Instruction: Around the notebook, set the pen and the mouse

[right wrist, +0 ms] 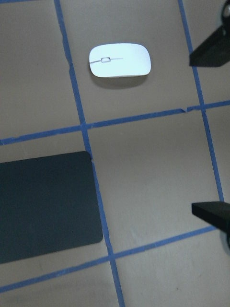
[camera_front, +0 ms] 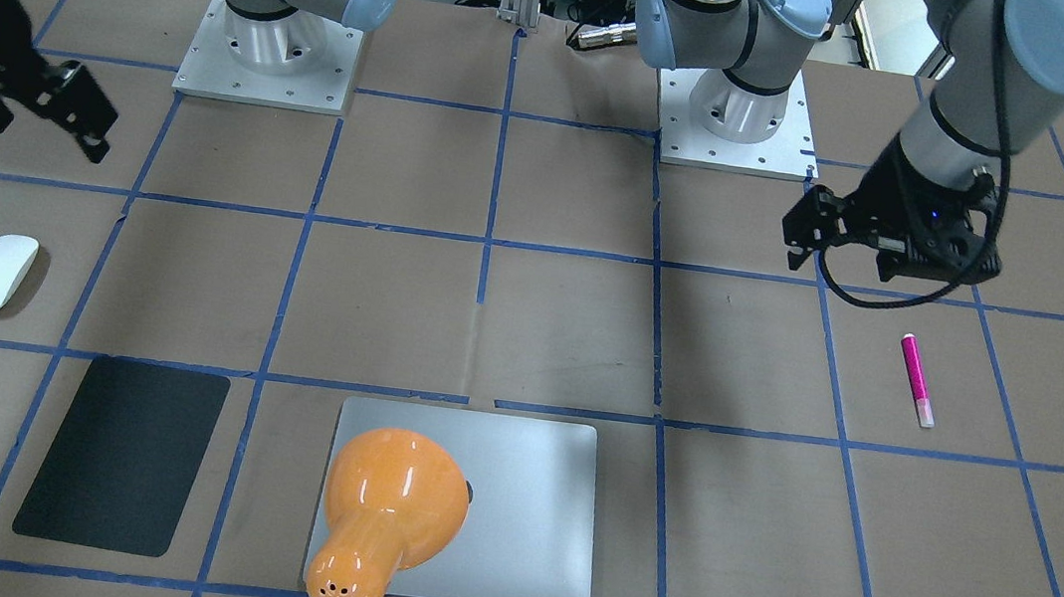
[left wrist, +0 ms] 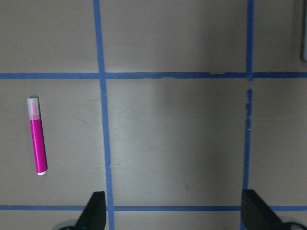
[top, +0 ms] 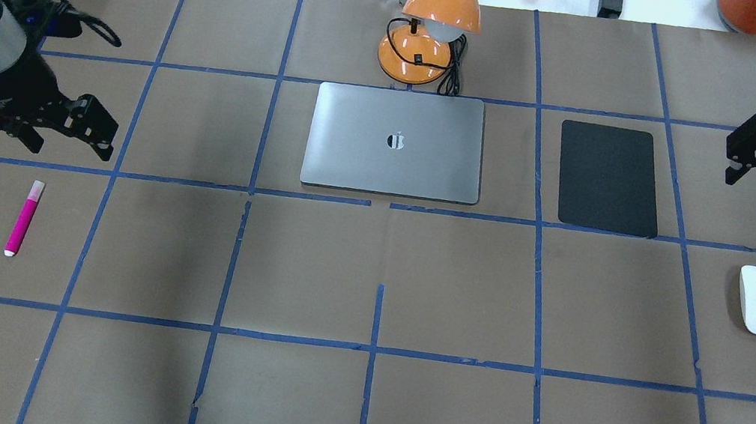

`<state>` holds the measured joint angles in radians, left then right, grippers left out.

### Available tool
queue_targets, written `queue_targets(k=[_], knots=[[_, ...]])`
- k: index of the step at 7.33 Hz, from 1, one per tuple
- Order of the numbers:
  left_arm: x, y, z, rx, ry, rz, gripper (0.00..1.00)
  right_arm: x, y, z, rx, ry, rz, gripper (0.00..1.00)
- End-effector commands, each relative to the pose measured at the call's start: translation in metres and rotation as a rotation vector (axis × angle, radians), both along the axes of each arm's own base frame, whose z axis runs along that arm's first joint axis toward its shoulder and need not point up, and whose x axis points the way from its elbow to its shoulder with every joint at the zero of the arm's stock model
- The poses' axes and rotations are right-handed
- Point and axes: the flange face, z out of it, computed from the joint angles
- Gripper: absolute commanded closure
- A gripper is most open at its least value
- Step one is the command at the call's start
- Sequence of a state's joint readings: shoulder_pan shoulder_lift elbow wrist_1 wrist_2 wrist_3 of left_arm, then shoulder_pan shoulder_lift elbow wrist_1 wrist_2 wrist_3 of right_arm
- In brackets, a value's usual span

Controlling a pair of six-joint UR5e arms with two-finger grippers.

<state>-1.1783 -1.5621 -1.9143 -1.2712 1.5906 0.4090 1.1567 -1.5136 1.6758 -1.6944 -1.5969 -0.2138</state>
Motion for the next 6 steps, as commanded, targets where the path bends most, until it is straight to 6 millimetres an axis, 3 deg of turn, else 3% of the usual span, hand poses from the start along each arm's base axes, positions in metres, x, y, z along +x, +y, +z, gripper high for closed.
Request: queue_targets(k=[1,2,3,4,6], knots=[[0.089,0.017,-0.078,-0.046,-0.019,-0.071,0.00,-0.073,-0.018,-0.058,0.044,-0.036,-0.015,0.00],[0.125,0.015,-0.104,-0.052,-0.032,-0.083,0.00,-0.087,-0.028,-0.082,0.058,-0.028,-0.012,0.00],[0.142,0.015,-0.130,-0.015,-0.005,-0.062,0.00,-0.110,-0.033,-0.099,0.044,-0.023,-0.032,0.00],[0.144,0.014,-0.151,0.015,0.018,-0.059,0.00,-0.131,-0.032,-0.113,0.045,-0.034,-0.013,0.00],[0.150,0.011,-0.170,0.035,0.036,-0.054,0.00,-0.145,-0.044,-0.146,0.040,-0.024,-0.008,0.00]])
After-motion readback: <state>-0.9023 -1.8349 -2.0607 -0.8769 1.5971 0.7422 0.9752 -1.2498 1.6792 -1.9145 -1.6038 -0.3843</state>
